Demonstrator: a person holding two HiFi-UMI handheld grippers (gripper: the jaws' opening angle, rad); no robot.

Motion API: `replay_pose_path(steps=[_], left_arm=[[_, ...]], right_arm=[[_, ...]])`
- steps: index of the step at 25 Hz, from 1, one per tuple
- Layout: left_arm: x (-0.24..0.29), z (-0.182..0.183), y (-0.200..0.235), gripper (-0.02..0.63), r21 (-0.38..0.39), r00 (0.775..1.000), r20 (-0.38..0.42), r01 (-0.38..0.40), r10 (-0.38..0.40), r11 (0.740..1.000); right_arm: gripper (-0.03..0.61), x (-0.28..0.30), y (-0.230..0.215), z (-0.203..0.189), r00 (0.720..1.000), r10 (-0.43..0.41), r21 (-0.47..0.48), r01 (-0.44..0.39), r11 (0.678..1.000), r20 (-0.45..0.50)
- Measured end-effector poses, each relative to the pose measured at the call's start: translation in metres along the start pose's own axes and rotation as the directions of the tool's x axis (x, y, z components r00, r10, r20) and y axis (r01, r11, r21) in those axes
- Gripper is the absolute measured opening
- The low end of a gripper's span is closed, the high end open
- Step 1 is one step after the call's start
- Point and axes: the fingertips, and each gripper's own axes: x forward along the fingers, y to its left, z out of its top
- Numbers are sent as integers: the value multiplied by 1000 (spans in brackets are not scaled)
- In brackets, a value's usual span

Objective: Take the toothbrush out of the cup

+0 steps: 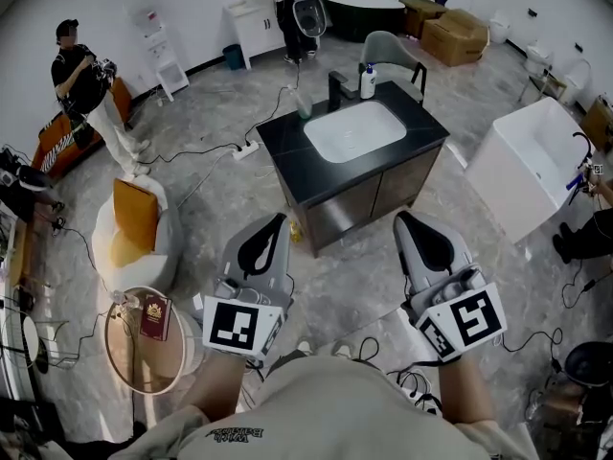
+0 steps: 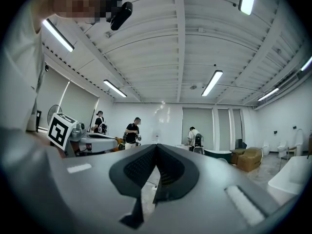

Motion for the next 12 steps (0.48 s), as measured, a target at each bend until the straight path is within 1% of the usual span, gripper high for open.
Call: replay_pose_path(steps=[1,2,3,8,12], left_arm=[[1,1,-1,4,-9,1000,3,-14,14,1000],[3,2,-2,53,-12,1000,5,-28,28,1000],[5,3,-3,80,-9,999,5,-40,41,999],[8,7,-8,81,26,995,10,-97,97,995],[8,12,-12,81,43,993,20,-119,119,992]], right_arm=[[3,-1,-3,-1,1000,-1,4,1,1000,1],[3,-3,-7,-2,1000,-2,9,2,1000,2],[3,-5,-12,-2,1000,-3,13,3,1000,3],[3,-19,-24,-6,1000,11,8,-11,1000,8],[3,-24,-29,-12,1000,30,3,-30,1000,3]])
